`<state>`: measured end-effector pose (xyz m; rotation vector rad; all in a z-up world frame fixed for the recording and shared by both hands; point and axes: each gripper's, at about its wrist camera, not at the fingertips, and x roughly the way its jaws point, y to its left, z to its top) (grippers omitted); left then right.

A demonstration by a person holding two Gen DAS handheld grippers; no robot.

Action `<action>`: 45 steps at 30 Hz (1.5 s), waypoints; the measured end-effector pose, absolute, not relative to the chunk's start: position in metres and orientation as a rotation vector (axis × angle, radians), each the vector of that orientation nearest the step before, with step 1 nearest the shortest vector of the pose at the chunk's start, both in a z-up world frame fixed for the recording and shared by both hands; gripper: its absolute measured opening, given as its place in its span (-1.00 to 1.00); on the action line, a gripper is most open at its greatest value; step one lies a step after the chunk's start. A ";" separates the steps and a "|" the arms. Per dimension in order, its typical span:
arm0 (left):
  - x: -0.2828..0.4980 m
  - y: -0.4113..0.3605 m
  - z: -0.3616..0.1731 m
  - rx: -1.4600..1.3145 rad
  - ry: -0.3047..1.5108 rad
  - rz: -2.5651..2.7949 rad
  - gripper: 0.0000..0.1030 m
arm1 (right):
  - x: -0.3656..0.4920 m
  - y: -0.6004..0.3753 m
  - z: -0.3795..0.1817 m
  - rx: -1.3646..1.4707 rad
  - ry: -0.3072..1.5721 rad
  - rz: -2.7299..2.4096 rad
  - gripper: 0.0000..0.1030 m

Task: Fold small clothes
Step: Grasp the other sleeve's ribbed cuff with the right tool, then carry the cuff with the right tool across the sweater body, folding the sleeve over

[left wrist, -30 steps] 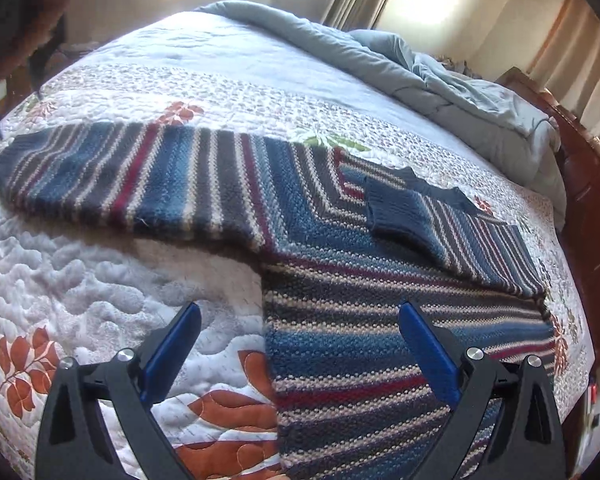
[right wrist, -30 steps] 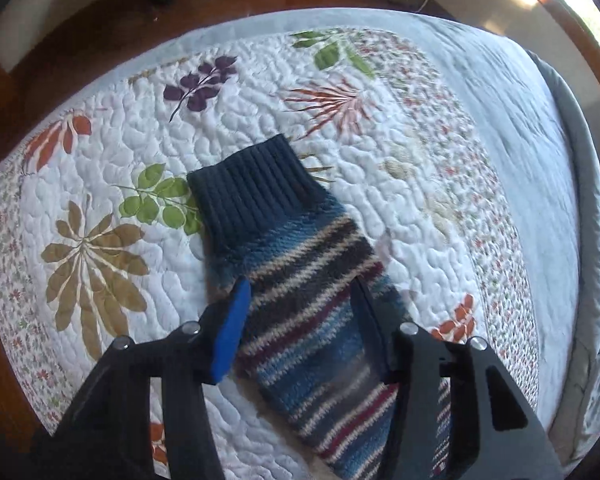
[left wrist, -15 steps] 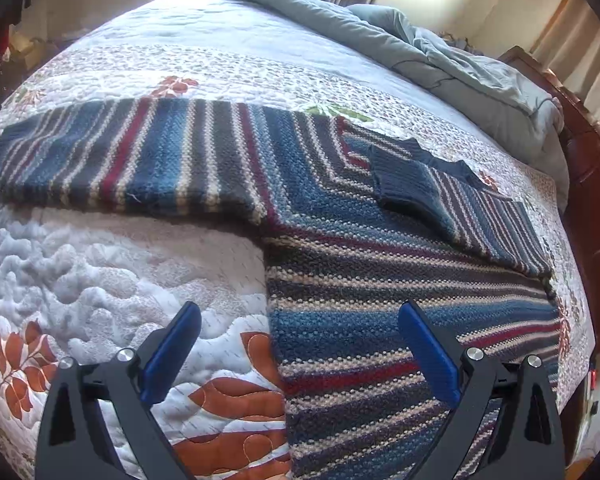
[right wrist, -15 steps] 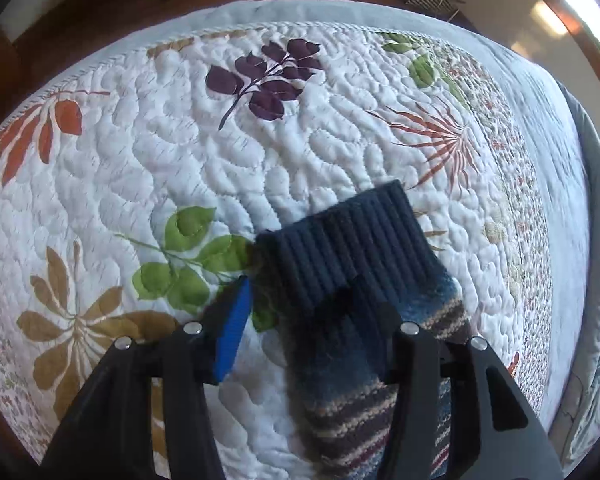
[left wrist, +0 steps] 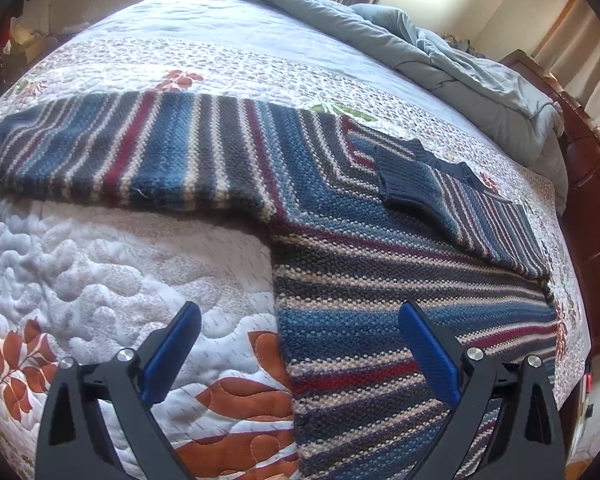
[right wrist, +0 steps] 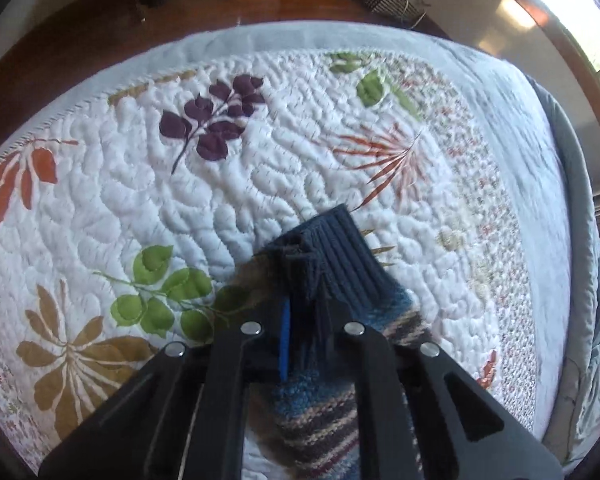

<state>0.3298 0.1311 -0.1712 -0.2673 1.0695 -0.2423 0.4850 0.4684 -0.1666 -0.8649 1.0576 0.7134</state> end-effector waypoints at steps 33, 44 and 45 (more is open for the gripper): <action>0.332 0.201 -0.132 -0.615 0.803 -0.236 0.93 | 0.508 -0.089 0.008 -0.110 0.987 0.322 -0.86; 0.355 0.184 -0.134 -0.622 0.843 -0.295 0.93 | 0.471 -0.247 -0.091 0.160 1.055 0.248 -0.86; 0.358 0.180 -0.132 -0.625 0.843 -0.308 0.93 | 0.468 -0.260 -0.101 0.217 1.057 0.249 -0.85</action>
